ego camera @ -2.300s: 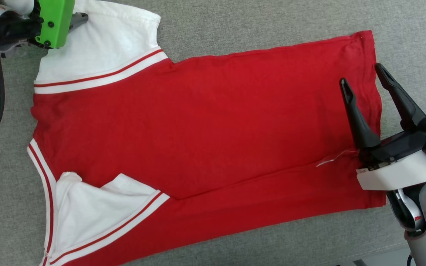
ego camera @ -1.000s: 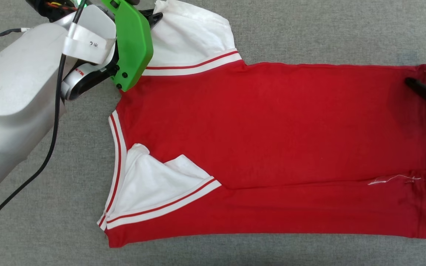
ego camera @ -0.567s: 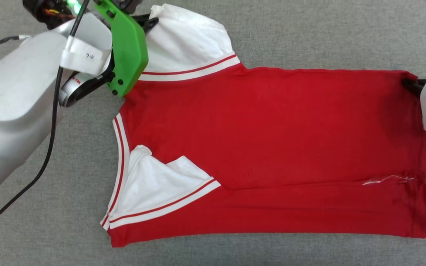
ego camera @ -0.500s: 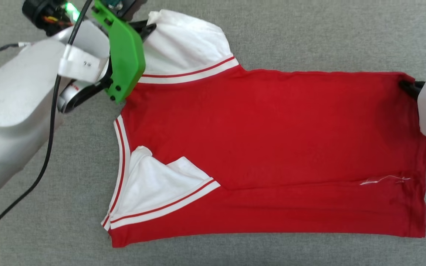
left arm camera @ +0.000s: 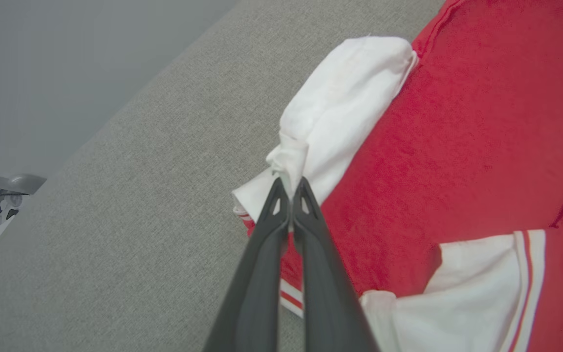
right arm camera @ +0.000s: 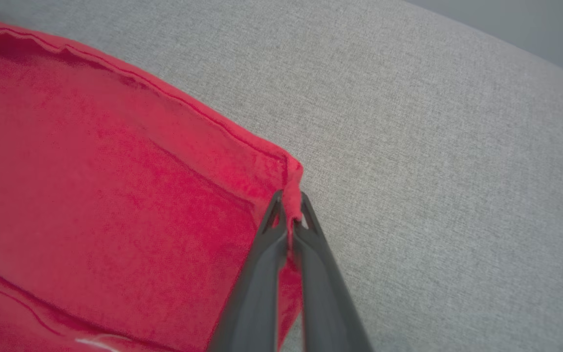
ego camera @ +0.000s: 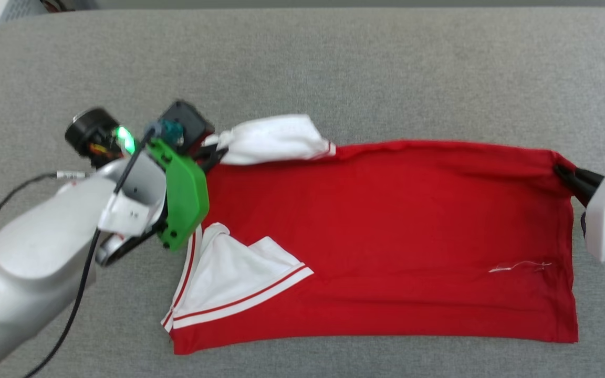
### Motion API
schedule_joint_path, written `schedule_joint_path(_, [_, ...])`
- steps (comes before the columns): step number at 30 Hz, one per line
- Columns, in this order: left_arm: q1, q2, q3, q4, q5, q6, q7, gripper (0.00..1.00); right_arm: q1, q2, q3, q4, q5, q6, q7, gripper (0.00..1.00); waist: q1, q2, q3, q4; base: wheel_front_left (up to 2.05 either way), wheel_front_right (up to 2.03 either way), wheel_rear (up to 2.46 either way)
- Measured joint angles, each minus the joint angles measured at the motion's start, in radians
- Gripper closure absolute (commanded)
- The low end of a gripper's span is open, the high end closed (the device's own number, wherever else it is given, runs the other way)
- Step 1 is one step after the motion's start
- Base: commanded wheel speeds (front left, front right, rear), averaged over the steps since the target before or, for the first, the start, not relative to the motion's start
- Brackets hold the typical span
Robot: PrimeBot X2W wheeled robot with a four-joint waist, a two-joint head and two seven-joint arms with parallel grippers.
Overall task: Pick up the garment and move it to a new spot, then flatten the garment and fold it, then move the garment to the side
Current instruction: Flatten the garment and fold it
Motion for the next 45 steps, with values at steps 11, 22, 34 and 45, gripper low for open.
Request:
schedule_joint_path(11, [0.253,0.063,-0.030,-0.126,-0.013,0.098,-0.034,1.00,0.273,0.004,-0.101,-0.065,-0.012,0.000,-0.051,1.00,0.0000,0.0000,-0.111,0.017,0.00,0.00,0.00])
schedule_joint_path(22, [0.411,0.056,-0.039,-0.124,-0.046,0.150,-0.071,1.00,0.441,0.052,-0.160,-0.092,-0.021,0.000,-0.002,1.00,0.0000,0.0000,-0.109,0.028,0.00,0.00,0.00])
schedule_joint_path(34, [0.492,0.020,0.044,-0.054,-0.073,0.253,-0.265,0.00,0.477,0.087,-0.238,-0.143,-0.053,0.001,-0.041,0.00,0.0000,0.0000,-0.130,0.025,0.00,0.00,0.00])
schedule_joint_path(45, [0.576,0.014,0.212,-0.097,0.002,0.484,-0.456,0.00,0.543,0.028,-0.433,-0.355,0.010,0.001,0.069,0.00,0.0000,0.0000,-0.162,0.039,0.00,0.00,0.00])
